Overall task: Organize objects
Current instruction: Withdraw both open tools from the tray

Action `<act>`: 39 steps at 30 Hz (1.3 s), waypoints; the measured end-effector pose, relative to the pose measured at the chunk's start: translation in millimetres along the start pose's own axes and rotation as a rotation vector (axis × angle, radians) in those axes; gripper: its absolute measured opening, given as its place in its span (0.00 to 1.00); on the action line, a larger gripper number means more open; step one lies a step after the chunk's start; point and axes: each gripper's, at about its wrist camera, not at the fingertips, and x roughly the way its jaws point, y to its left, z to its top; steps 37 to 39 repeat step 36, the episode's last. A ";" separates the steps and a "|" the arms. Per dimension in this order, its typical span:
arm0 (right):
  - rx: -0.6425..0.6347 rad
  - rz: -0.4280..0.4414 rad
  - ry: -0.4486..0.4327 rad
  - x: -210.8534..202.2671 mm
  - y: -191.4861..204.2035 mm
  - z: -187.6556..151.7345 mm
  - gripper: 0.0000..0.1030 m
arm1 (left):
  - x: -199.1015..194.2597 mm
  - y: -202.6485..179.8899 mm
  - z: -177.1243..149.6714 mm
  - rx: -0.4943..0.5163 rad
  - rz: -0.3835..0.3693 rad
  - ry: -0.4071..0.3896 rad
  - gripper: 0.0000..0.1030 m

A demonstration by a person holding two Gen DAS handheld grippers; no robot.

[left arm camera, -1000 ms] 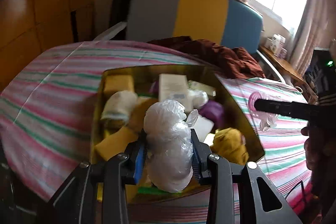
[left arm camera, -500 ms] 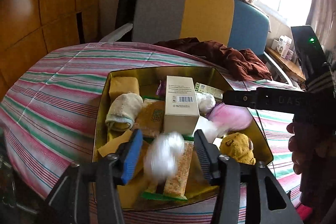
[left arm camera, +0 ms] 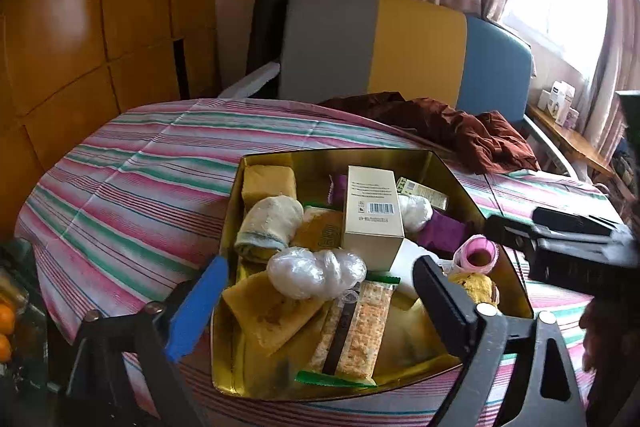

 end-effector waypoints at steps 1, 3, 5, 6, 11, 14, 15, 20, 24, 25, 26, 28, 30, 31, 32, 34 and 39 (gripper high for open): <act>-0.008 -0.021 -0.013 -4.6 2.2 -5.3 0.82 | -2.9 0.5 -1.0 -0.002 0.003 -0.005 0.97; -0.013 -0.053 -0.025 -9.4 4.3 -13.9 0.82 | -8.3 1.6 -1.8 -0.005 0.008 -0.014 1.00; -0.002 -0.071 -0.027 -12.5 5.3 -23.8 0.82 | -14.1 3.1 -3.3 -0.012 0.004 -0.016 1.00; 0.003 -0.075 -0.026 -13.4 5.9 -29.3 0.82 | -16.5 4.0 -3.9 -0.017 0.004 -0.018 1.00; 0.015 -0.076 -0.006 -12.3 7.8 -43.0 0.82 | -25.3 6.5 -6.5 -0.046 0.025 -0.026 1.00; 0.021 -0.077 -0.004 -12.4 9.1 -44.6 0.82 | -27.9 5.5 -7.9 -0.044 0.059 -0.031 1.00; 0.021 -0.077 -0.005 -12.5 9.9 -44.4 0.82 | -28.9 6.5 -8.8 -0.051 0.057 -0.031 1.00; 0.011 -0.080 -0.014 -14.8 15.1 -43.9 0.82 | -28.5 10.8 -12.0 -0.065 0.075 -0.019 1.00; 0.003 -0.080 -0.010 -13.9 18.9 -44.0 0.82 | -27.0 11.9 -14.6 -0.058 0.089 -0.014 1.00; 0.001 -0.082 -0.010 -13.7 19.8 -44.0 0.82 | -26.4 11.3 -14.7 -0.053 0.092 -0.015 1.00; 0.001 -0.082 -0.011 -13.5 20.2 -43.5 0.82 | -26.5 11.1 -15.4 -0.049 0.092 -0.017 1.00; -0.003 -0.081 -0.014 -13.7 22.0 -43.0 0.82 | -26.2 11.4 -15.8 -0.048 0.097 -0.020 0.99; -0.007 -0.079 -0.016 -13.4 23.3 -42.0 0.82 | -26.4 12.1 -15.9 -0.049 0.099 -0.024 0.99; -0.007 -0.076 -0.016 -12.9 23.8 -41.4 0.82 | -26.9 12.7 -15.8 -0.051 0.099 -0.028 0.99; -0.006 -0.075 -0.016 -12.6 24.2 -40.8 0.82 | -27.2 13.1 -15.6 -0.051 0.102 -0.032 0.98; -0.006 -0.073 -0.017 -12.0 25.0 -40.2 0.82 | -27.6 13.3 -15.1 -0.051 0.101 -0.035 0.98; -0.008 -0.073 -0.016 -11.6 25.5 -40.0 0.82 | -27.0 13.1 -15.3 -0.048 0.103 -0.032 0.99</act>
